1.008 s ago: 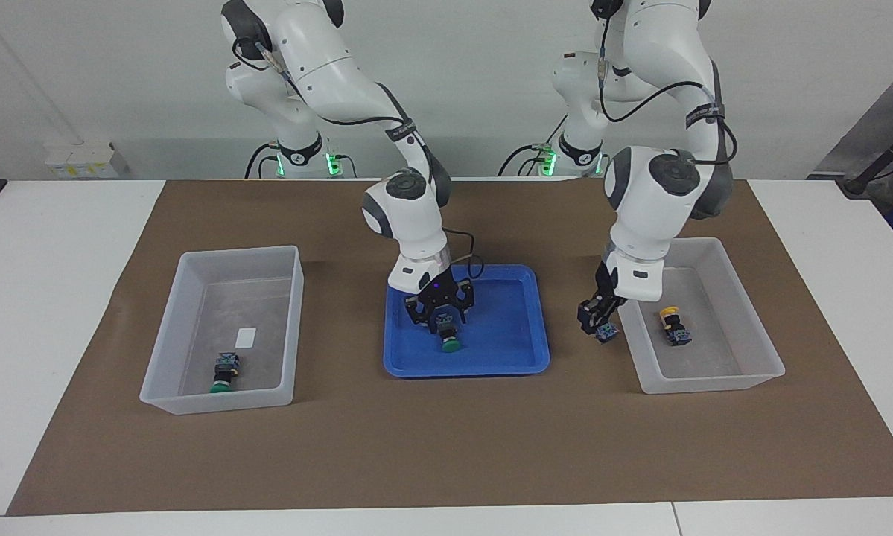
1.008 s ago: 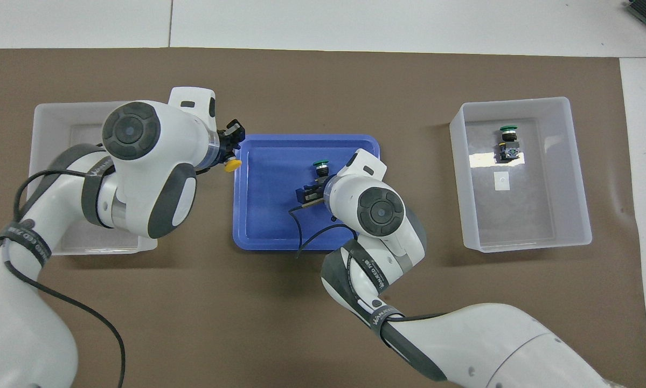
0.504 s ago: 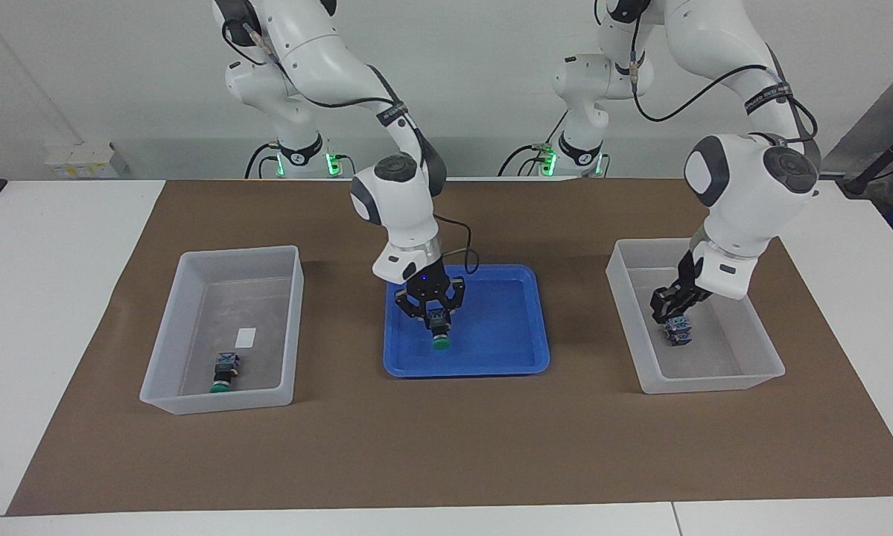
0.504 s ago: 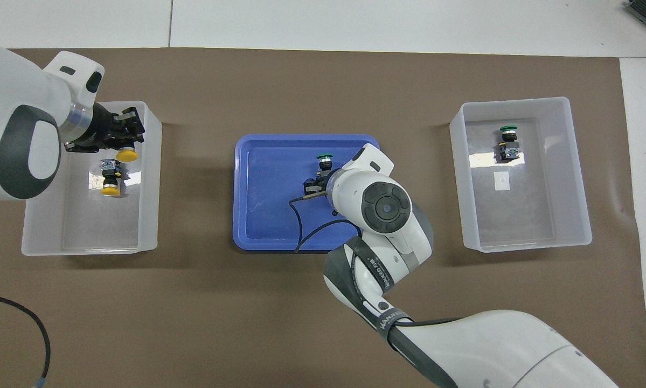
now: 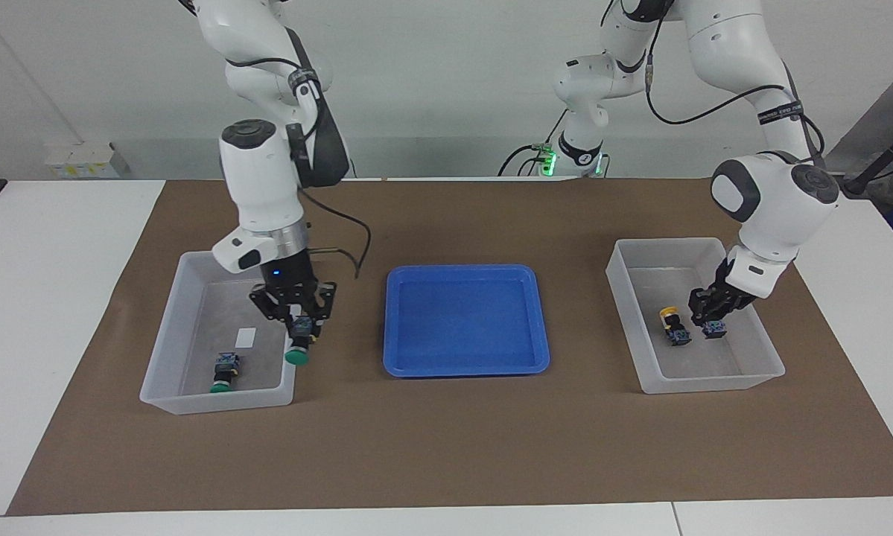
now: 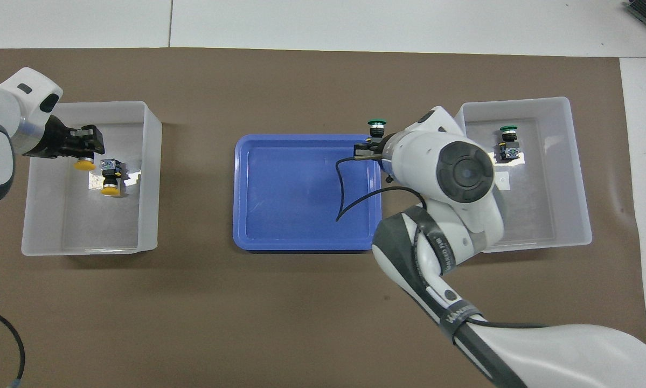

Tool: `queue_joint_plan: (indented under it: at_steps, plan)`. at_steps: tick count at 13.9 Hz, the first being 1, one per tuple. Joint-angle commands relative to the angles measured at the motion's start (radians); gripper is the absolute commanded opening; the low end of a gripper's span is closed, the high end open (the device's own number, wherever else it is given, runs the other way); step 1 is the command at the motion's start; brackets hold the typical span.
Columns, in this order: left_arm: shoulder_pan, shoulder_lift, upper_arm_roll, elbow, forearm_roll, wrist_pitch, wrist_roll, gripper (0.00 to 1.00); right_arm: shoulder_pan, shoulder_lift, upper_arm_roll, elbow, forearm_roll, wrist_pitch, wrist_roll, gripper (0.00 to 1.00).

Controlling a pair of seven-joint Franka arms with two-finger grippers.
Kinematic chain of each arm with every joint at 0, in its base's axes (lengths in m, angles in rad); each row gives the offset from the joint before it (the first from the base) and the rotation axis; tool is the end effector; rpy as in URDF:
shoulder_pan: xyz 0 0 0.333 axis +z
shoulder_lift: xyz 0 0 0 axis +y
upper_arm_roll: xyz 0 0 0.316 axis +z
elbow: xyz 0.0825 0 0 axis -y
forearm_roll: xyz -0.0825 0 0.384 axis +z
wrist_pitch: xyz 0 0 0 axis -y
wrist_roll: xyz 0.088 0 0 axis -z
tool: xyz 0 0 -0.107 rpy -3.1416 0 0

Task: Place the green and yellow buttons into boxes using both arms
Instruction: 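Carry the yellow button into the left box while the right gripper carries green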

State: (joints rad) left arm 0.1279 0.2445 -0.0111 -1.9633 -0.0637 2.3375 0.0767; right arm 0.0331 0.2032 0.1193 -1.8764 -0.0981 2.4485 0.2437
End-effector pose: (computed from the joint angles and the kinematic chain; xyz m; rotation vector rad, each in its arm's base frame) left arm 0.6113 0.0710 0.3629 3.0935 0.1266 0.2077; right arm 0.6338 0.0930 0.4436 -3.0657 0.0529 -0.5797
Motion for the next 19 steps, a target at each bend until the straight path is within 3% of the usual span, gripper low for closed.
queue_joint_plan:
  at_steps: [1,2,3,4,5,10,16,18,19]
  plan:
    - [0.035,-0.037,-0.007,-0.092,-0.011,0.077,0.072,0.00,-0.090,-0.014,0.017,-0.042,0.004,0.000,-0.125,0.00]
    - [0.042,-0.036,-0.007,-0.104,-0.011,0.091,0.081,0.00,-0.110,-0.011,0.017,-0.047,0.004,0.001,-0.145,0.00]
    - [0.044,-0.036,-0.007,-0.105,-0.011,0.088,0.084,0.18,-0.125,-0.001,0.017,-0.046,0.004,0.001,-0.159,0.00]
    - [0.042,-0.036,-0.007,-0.103,-0.011,0.088,0.084,0.73,-0.143,0.011,0.017,-0.046,0.004,0.003,-0.168,0.00]
    - [0.039,-0.034,-0.007,-0.095,-0.011,0.080,0.084,0.92,-0.159,0.031,0.017,-0.047,0.004,0.013,-0.184,0.00]
    - [0.022,-0.022,-0.009,0.022,-0.002,-0.036,0.081,0.93,-0.167,0.104,0.017,-0.050,0.004,0.073,-0.219,0.00]
    - [-0.074,-0.005,-0.010,0.335,0.007,-0.422,-0.027,0.95,-0.170,0.186,0.017,-0.052,0.003,0.161,-0.269,0.00]
    - [-0.146,-0.004,-0.010,0.427,0.080,-0.585,-0.119,0.95,-0.185,0.208,0.017,-0.047,0.004,0.171,-0.369,0.00]
    - [-0.189,-0.002,-0.010,0.469,0.096,-0.646,-0.171,0.95,-0.183,0.211,0.017,-0.047,0.004,0.187,-0.371,0.05]
